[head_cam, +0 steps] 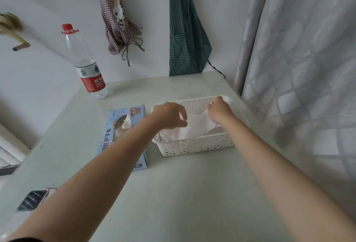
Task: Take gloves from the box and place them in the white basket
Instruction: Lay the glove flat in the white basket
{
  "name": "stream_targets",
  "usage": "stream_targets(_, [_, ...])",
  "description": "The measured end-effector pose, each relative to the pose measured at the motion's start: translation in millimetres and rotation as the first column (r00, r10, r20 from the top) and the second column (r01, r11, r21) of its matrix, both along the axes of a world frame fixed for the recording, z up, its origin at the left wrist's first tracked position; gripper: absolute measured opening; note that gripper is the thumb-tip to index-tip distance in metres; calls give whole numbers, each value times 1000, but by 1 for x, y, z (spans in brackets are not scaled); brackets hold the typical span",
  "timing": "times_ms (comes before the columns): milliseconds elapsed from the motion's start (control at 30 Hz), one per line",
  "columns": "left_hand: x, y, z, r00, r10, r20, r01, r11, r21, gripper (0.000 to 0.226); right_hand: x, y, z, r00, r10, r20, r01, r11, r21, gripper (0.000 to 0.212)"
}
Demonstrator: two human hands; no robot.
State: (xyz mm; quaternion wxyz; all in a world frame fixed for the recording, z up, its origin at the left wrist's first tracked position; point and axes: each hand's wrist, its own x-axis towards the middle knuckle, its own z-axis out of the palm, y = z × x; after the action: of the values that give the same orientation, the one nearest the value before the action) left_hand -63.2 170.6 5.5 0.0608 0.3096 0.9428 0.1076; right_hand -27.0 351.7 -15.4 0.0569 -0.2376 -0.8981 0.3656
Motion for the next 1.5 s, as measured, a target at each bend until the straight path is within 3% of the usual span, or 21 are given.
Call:
stream_targets(67, [5,5,-6,992,-39,124,55,990,-130,18,3,2,-4,999,22,24,-23,998,64,43])
stream_targets(133, [4,5,-12,988,-43,149,72,978,-196,19,6,5,-6,999,24,26,-27,988,151,43])
stream_targets(267, [5,4,-8,995,-22,96,41,980,-193,24,13,8,-6,1000,22,-16,-15,936,353,28])
stream_targets(467, [6,4,4,1000,-1,-17,-7,908,-419,25,20,9,2,999,22,29,-35,812,582,44])
stream_targets(600, [10,12,4,991,20,-133,-61,949,-310,20,21,10,-1,998,44,45,-63,780,623,43])
stream_targets(700, [22,25,1,997,-69,36,76,969,-236,25,18,11,-3,996,51,66,-81,782,617,43])
stream_targets(833, [22,27,-5,986,-137,94,165,864,-476,41,18,13,-5,996,54,74,-88,784,614,43])
stream_targets(933, [11,19,-3,996,-65,64,90,833,-546,33,19,14,-6,995,55,79,-93,779,620,42])
stream_targets(1033, [12,11,4,998,17,-58,-48,813,-580,28,18,13,-6,996,59,70,-90,769,633,40])
stream_targets(1100, [14,13,5,991,12,-136,-81,853,-516,21,19,13,-5,996,59,64,-86,763,641,37])
stream_targets(1167, [16,20,3,994,20,-103,-58,924,-377,16,20,13,-4,997,55,61,-82,758,647,35])
stream_targets(1267, [22,25,0,994,9,109,24,954,-299,32,23,12,-3,999,36,34,-49,741,670,35])
stream_targets(1367, [20,18,-3,942,60,329,37,960,-278,30,27,10,2,999,35,-31,-1,681,732,31])
stream_targets(1433, [12,8,-1,949,86,304,-65,995,-79,20,27,6,8,996,59,-63,7,669,743,31])
stream_targets(1500, [6,-4,4,979,149,137,-171,972,162,12,24,-4,16,992,101,-75,-17,696,718,32])
